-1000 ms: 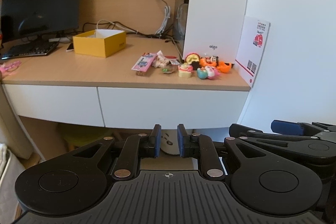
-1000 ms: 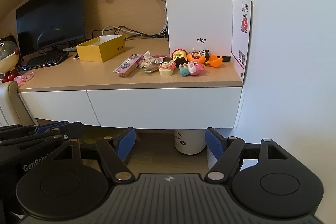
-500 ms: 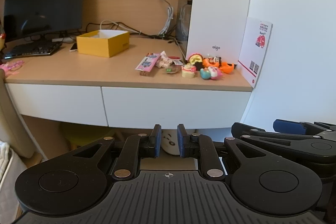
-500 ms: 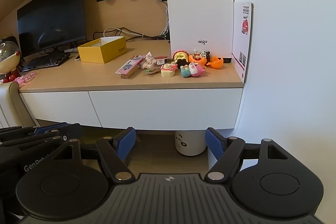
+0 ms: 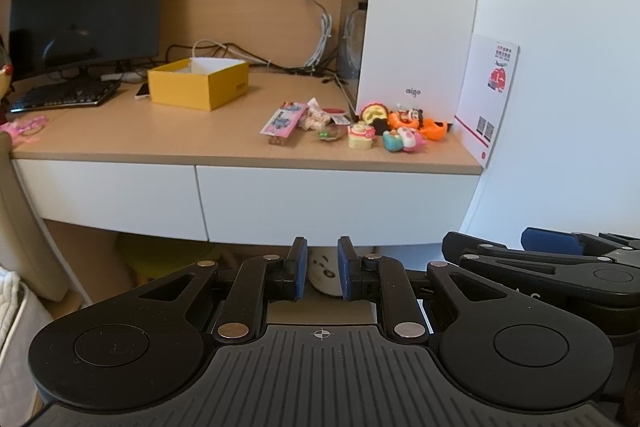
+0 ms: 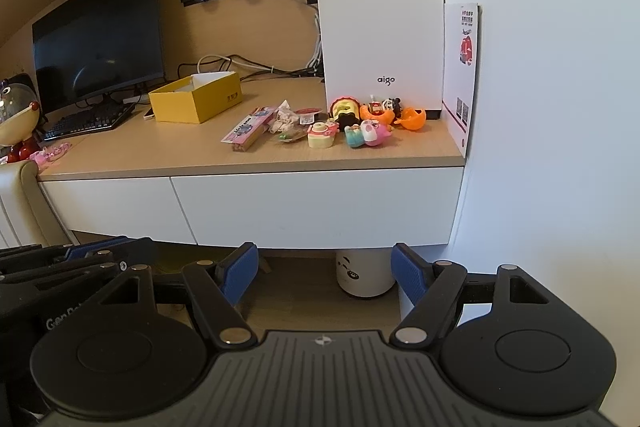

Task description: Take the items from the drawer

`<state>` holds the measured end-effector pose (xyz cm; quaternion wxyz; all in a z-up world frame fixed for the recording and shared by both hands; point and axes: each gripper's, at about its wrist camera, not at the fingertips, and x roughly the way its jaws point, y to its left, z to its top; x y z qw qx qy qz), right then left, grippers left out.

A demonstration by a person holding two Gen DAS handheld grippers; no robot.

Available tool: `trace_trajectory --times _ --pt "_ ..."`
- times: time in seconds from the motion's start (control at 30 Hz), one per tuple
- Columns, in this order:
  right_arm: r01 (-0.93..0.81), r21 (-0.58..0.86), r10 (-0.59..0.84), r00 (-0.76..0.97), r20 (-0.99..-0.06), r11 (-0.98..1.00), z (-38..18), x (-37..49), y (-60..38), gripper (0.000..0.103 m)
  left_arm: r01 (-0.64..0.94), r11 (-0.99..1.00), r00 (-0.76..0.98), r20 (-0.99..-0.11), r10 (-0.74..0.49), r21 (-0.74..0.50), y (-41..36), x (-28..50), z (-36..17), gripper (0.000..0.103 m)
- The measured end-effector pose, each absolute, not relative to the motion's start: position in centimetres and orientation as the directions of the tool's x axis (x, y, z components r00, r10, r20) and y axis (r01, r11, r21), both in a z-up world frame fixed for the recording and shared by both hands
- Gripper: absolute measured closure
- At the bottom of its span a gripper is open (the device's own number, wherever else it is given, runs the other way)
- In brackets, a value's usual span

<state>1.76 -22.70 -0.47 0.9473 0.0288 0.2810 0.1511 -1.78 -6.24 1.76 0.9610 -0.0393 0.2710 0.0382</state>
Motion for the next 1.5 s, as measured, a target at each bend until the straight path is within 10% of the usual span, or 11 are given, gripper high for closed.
trace_trajectory --times 1.5 --pt "-0.266 0.155 0.307 0.790 -0.530 0.951 -0.74 1.49 -22.78 0.029 -0.090 0.994 0.849 -0.527 0.048 -0.055 -6.36 -2.04 1.57 0.085"
